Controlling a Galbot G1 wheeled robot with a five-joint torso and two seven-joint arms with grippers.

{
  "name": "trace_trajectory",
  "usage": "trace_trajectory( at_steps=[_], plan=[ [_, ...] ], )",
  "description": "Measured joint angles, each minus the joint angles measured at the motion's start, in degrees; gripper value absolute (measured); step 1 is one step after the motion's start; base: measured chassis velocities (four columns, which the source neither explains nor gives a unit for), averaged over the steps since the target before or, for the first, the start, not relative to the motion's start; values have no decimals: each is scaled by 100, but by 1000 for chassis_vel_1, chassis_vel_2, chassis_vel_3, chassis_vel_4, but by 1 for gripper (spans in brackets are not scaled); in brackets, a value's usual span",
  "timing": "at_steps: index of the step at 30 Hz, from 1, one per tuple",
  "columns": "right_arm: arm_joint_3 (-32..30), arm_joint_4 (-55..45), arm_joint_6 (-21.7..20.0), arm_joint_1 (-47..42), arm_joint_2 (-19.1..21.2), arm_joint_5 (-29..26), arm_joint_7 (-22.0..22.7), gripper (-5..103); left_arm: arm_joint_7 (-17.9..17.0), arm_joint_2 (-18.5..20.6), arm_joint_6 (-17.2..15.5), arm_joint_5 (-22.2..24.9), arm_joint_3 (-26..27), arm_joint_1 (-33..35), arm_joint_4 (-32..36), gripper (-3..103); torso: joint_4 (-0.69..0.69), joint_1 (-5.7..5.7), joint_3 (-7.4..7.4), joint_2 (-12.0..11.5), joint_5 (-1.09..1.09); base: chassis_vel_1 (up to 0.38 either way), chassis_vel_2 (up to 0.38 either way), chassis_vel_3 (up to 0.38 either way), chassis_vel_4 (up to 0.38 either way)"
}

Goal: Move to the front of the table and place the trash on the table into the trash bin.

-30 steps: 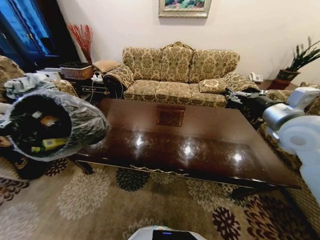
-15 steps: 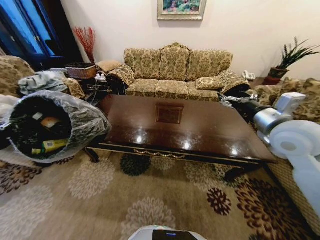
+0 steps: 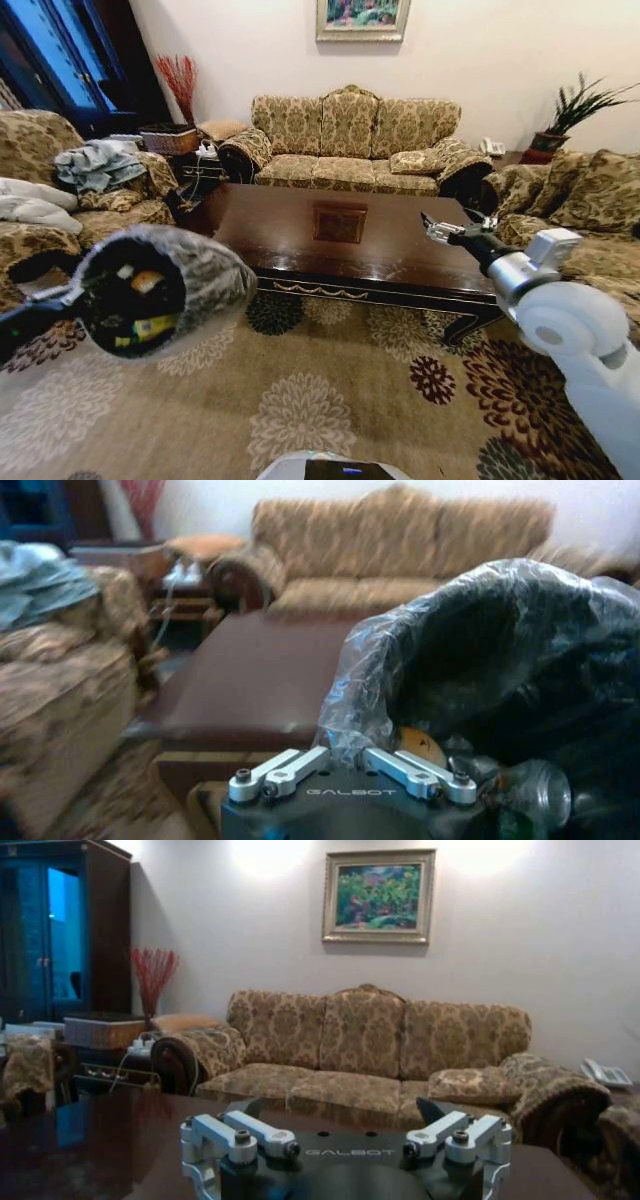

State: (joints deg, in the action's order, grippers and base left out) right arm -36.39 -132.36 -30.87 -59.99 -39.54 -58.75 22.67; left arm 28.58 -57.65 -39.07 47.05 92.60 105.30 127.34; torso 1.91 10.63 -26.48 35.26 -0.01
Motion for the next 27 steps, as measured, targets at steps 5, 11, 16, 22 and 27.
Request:
trace_trajectory(
  at_steps=[5,11,16,22,27],
  plan=[
    [-1,43,77,-132,-175,169,-126,100,102,-168,59,-663,-556,43,-316,0,4,-7,4,1,-1,0,0,0,0],
    [-110,-16,166,-252,-579,338,-524,100,-186,-800,500,-1161,-1324,-15,-924,0,3,-5,2,0,2,0,0,0,0],
    [-1018,-128,286,-1036,-856,348,-1082,100,-496,-802,1423,-1459,-1960,-257,-1520,0,5,-5,3,1,-3,0,0,0,0],
    [-1806,-57,632,-1986,-1255,575,-1370,100,-1327,-773,2108,-1215,-2772,-720,-2063,0,-5,-5,3,1,4,0,0,0,0],
    [-2120,-9,706,-2317,-1554,862,-1536,100,-1388,-782,2447,-1159,-3296,-1101,-2717,0,3,-5,3,1,-1,0,0,0,0]
  ],
)
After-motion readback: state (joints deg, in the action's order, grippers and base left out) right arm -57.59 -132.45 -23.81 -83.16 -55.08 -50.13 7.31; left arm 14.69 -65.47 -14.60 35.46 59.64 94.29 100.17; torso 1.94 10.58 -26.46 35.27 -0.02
